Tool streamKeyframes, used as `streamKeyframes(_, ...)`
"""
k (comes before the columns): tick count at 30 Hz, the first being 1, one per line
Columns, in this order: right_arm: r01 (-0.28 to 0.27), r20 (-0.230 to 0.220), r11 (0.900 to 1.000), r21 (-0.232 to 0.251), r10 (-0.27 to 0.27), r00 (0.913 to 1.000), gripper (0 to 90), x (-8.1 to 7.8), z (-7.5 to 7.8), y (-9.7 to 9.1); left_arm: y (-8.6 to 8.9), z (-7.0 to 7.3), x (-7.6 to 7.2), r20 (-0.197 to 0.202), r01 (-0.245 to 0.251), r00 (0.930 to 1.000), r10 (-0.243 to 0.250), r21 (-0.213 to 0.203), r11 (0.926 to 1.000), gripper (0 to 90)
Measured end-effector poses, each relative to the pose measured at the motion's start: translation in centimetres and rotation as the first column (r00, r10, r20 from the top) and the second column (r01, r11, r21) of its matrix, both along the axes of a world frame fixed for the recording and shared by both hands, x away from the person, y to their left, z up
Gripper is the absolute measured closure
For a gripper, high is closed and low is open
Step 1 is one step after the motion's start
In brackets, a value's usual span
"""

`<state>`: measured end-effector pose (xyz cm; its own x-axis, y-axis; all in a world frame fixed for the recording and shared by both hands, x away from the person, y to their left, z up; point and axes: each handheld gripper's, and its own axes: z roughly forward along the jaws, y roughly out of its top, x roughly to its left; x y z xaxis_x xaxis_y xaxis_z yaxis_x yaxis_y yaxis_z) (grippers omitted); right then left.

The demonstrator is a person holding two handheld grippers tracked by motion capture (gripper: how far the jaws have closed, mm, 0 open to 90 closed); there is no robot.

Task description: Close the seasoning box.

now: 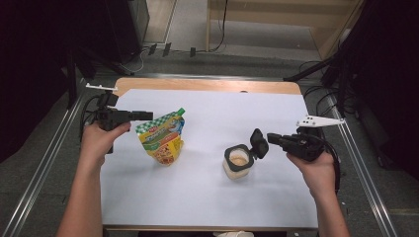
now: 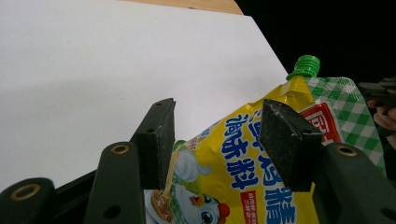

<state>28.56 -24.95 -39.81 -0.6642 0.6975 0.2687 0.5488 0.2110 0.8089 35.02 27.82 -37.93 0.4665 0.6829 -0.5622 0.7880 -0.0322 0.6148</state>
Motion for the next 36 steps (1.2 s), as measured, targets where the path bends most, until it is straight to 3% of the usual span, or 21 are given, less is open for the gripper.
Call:
streamKeyframes(12, -0.025, -0.056, 0.9997, -0.005, 0.024, 0.9981, 90.0, 0.6, -2.1, 1.4, 0.1, 0.0, 0.0, -0.002, -0.003, 1.0000, 0.003, -0.001, 1.0000, 45.8)
streamKeyframes(36, -0.090, -0.070, 0.9959, 0.013, 0.091, 0.9934, 90.0, 0.4, -2.7, 3.5, 0.0, -0.2, 0.1, -0.012, 0.002, 0.9999, -0.002, 0.007, 1.0000, 45.3)
